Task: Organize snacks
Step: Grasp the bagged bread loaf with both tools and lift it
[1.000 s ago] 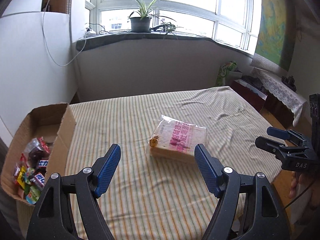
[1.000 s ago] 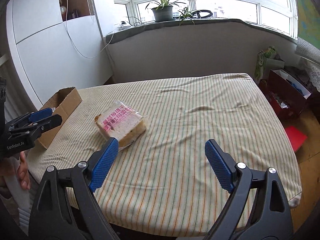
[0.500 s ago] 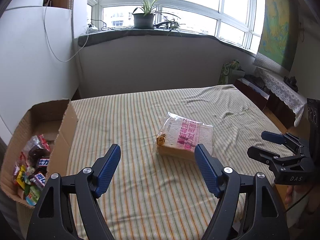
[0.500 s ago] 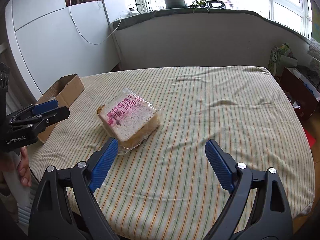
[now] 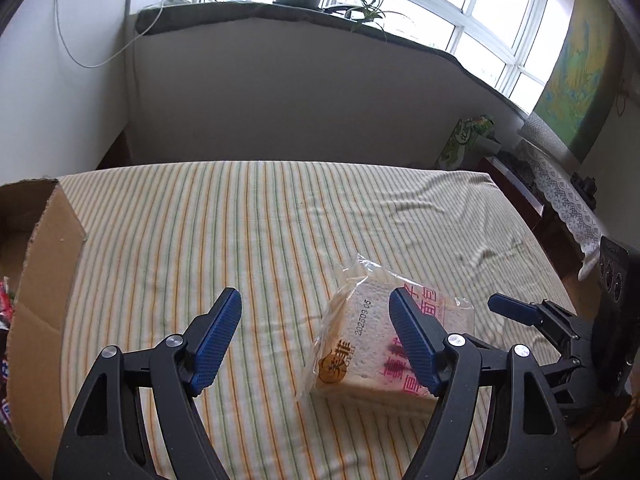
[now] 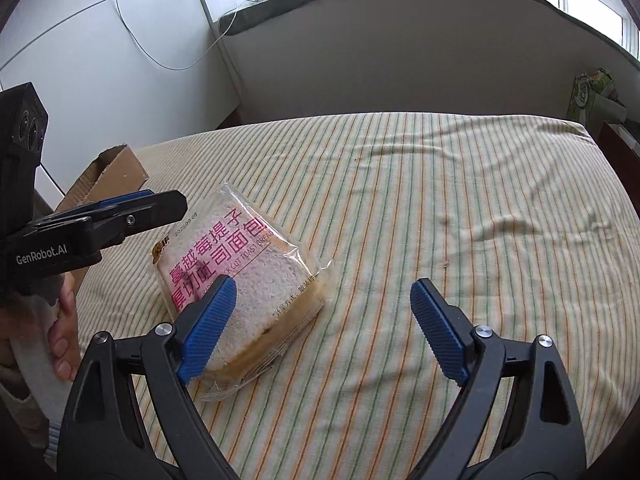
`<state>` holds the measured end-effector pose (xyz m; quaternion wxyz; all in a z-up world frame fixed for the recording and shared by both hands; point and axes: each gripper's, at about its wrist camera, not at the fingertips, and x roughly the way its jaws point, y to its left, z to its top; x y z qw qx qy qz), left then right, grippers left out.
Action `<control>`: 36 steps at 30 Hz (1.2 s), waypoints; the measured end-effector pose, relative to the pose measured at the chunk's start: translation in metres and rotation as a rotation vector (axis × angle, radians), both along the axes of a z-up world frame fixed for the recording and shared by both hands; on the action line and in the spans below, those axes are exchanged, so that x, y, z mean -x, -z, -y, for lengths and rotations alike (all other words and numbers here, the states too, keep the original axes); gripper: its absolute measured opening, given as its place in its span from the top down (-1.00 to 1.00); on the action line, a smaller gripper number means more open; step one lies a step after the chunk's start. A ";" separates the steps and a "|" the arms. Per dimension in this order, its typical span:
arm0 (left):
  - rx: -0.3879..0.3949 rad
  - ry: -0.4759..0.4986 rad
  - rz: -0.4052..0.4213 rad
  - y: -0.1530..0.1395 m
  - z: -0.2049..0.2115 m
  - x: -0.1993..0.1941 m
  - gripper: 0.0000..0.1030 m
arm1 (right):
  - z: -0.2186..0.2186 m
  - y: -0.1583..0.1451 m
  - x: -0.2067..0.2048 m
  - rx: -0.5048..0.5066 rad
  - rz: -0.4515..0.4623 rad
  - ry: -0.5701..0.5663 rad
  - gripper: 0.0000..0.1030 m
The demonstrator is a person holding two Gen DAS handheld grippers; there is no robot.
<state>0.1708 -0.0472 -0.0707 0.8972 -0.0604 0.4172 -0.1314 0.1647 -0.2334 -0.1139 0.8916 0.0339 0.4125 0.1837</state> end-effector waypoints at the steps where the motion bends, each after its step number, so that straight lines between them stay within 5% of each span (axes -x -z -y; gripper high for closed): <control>1: 0.002 0.006 -0.003 0.001 0.002 -0.001 -0.48 | -0.001 0.000 0.001 -0.002 -0.001 -0.004 -0.77; 18: 0.051 0.108 -0.070 0.017 0.024 -0.006 -0.48 | -0.029 0.017 0.018 -0.024 -0.022 -0.102 -0.77; 22: 0.103 0.137 -0.100 0.028 0.025 -0.009 -0.38 | -0.030 0.019 0.015 -0.049 -0.015 -0.119 -0.53; 36: 0.119 0.140 -0.081 0.025 0.023 -0.004 -0.28 | -0.031 0.018 0.017 -0.046 -0.006 -0.114 -0.45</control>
